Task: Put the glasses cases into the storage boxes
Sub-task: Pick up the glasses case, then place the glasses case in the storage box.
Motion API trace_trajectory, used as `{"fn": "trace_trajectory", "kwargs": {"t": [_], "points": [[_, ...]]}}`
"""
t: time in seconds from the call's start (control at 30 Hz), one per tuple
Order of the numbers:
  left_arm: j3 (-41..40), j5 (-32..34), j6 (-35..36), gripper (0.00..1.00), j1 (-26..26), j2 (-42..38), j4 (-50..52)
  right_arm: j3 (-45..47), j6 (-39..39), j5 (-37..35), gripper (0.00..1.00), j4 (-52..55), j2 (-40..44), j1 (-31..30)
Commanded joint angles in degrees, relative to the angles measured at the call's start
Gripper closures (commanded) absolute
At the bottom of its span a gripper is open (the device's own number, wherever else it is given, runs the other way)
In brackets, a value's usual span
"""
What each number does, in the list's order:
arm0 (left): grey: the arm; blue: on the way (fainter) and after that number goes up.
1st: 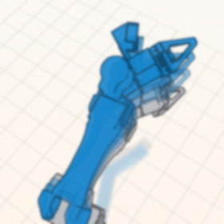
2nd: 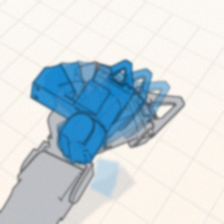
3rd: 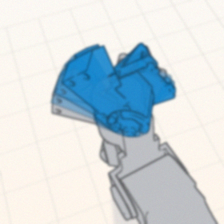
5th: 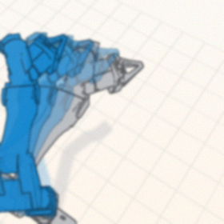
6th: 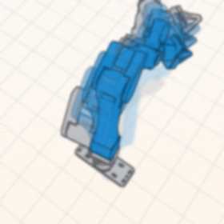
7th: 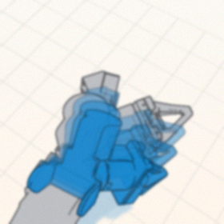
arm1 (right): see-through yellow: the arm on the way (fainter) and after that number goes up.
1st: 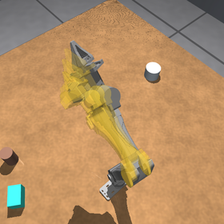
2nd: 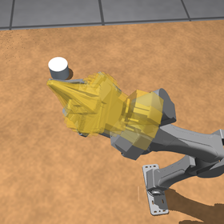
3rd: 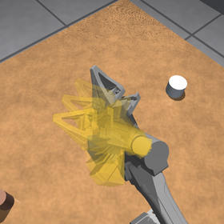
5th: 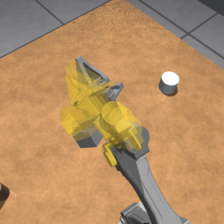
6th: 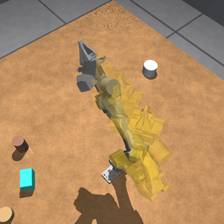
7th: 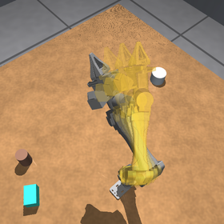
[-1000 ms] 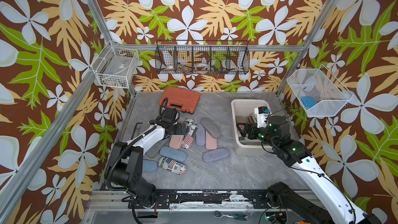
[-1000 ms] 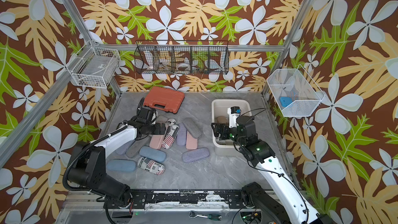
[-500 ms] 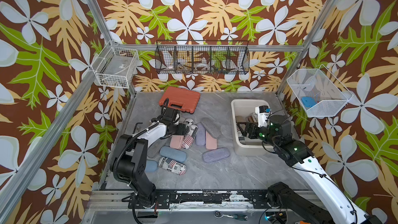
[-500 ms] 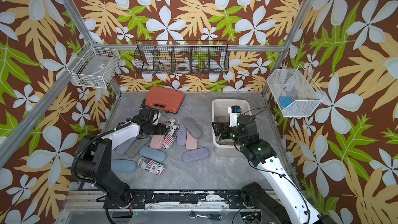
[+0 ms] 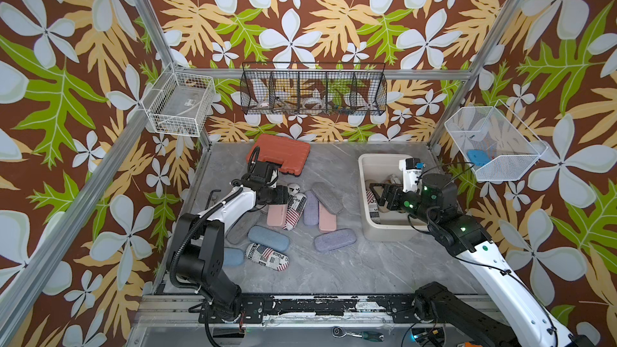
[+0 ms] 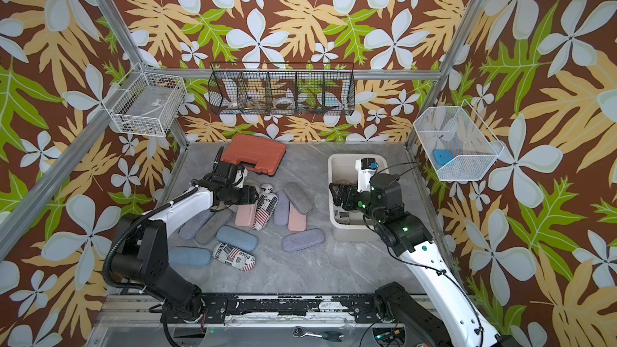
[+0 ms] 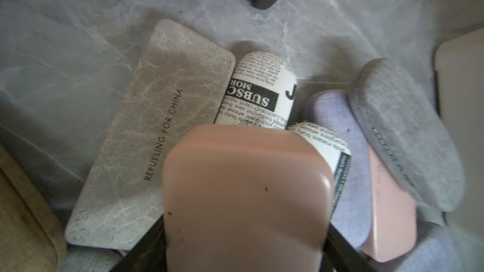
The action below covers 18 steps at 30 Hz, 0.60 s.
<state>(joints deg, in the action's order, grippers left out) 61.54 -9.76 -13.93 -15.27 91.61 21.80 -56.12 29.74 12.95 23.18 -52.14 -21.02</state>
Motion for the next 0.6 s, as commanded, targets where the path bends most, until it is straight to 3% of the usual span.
{"fn": "trace_trajectory", "kwargs": {"t": [0.0,0.17,0.3,0.5,0.57], "points": [[-0.19,-4.66,-4.03,0.41,0.05,-2.48,-3.29,-0.47,0.58,1.86,0.23,-1.11,-0.63,-0.38],[-2.87,-11.13,-13.41,0.44,-0.04,-7.32,-9.19,-1.82,0.46,1.06,0.24,-2.2,-2.52,-4.91],[-9.81,-15.76,-25.37,0.45,-1.4,-14.8,-21.79,-5.09,-1.27,-4.05,0.2,-1.7,-7.73,-14.27],[-22.4,-13.92,-39.85,0.43,-4.14,-26.66,-37.91,-13.05,-3.85,-5.89,0.18,-1.72,-20.11,-26.51],[-24.82,-13.72,-41.7,0.41,-4.19,-29.04,-40.46,-15.3,-5.6,-7.5,0.18,-1.84,-24.25,-28.76]]}}
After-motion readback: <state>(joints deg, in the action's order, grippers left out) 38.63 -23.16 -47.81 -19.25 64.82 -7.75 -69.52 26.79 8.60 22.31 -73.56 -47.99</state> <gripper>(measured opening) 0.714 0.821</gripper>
